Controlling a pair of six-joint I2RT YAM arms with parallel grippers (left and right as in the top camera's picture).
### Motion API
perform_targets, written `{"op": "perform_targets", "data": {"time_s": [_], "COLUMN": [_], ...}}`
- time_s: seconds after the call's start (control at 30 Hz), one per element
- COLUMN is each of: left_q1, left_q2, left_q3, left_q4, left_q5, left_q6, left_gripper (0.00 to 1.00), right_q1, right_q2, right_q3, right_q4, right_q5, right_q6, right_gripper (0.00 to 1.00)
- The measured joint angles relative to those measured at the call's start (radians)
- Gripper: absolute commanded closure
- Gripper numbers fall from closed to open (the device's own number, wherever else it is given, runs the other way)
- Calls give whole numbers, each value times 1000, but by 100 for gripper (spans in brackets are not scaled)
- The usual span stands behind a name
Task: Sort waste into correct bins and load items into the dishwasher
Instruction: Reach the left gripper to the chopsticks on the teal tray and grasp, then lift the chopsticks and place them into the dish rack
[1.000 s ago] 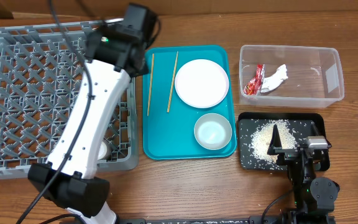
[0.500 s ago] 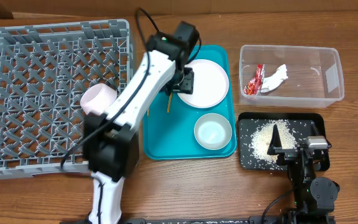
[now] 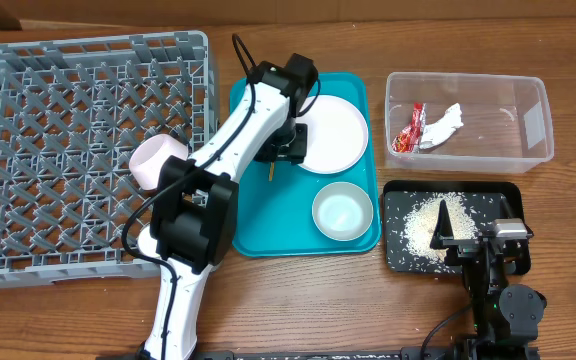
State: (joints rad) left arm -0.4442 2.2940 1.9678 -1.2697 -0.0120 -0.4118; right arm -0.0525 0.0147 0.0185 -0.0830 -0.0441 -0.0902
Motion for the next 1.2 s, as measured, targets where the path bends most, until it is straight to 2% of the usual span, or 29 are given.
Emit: {"op": "perform_targets", "data": {"time_s": [0.07,0.2,0.43,0.67,0.73,0.77,0.93,1.2], "left_q1": [13,40,54,47,46,45,47,85], "left_q2": [0,1,9,6,-3,-11,-26,-84], "left_q3": [-21,-89,-137,-153,-171,-185,-206,-206], "left_q4": [14,80,149,155,173,185,172,53], "left_q5": [-5,-7,39,54,54,54,64,79], "left_q6": [14,39,131,188,187,189,173,117], "left_gripper": [48,55,56,74,94,96,96,96], "right_q1": [0,0,0,0,0,0,0,0], "right_q2": [0,0,0,0,0,0,0,0], "right_q3": [0,0,0,0,0,0,0,0], "right_q4": [0,0,0,0,-1,-1,-1,0], "right_q5": [0,0,0,0,0,0,0,0], "right_q6": [0,0,0,0,0,0,0,0], "right_gripper": [0,0,0,0,0,0,0,0]}}
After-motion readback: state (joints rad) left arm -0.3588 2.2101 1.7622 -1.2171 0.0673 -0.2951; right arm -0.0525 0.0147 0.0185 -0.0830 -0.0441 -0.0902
